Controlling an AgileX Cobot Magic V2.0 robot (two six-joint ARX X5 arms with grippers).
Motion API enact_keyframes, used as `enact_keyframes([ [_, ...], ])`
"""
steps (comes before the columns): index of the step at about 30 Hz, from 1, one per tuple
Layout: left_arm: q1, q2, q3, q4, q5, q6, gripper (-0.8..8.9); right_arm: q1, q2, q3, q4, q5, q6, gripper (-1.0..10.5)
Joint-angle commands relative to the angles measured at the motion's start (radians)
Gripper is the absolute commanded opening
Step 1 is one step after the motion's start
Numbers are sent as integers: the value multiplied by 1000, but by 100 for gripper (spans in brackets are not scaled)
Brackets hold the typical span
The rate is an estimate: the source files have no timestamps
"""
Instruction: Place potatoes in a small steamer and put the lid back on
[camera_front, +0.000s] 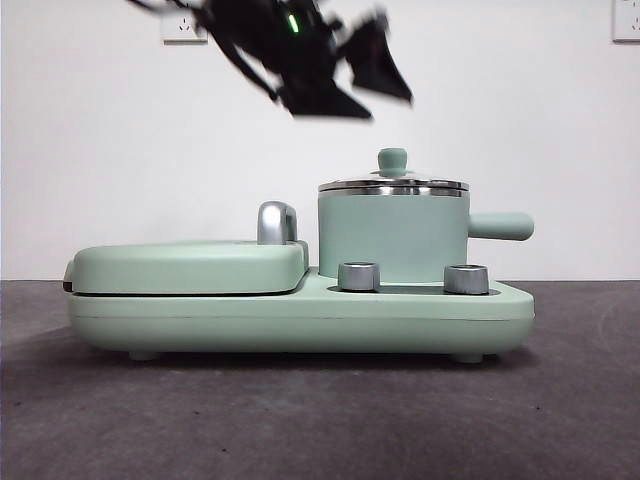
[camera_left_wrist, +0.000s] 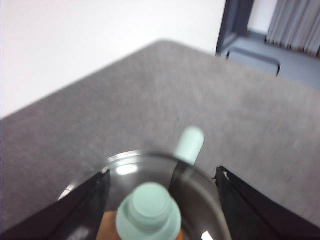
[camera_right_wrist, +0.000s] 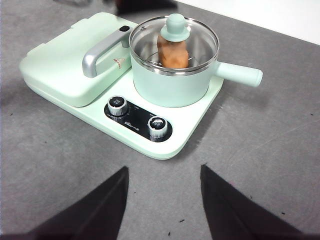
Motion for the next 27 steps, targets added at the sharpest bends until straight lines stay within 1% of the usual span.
enact_keyframes([
  [1, 11, -49, 28, -64, 0, -101, 342, 5, 6, 6, 11, 1, 14, 223],
  [8, 38, -198, 2, -266, -11, -79, 339, 5, 6, 6, 11, -2, 13, 223],
  [11, 45, -282, -67, -298, -42, -79, 339, 5, 6, 6, 13, -3, 11, 223],
  [15, 53, -422, -217, -301, -107, -81, 337, 5, 6, 6, 19, -4, 11, 223],
  [17, 57, -504, -306, -300, -113, -96, 337, 5, 6, 6, 18, -4, 11, 223],
  [23, 58, -751, -540, -322, -153, -180, 335, 5, 6, 6, 17, -4, 11, 223],
  [25, 58, -815, -576, -375, -174, -198, 335, 5, 6, 6, 17, -4, 11, 223],
  [27, 58, -867, -589, -469, -203, -196, 335, 5, 6, 6, 16, -3, 11, 223],
])
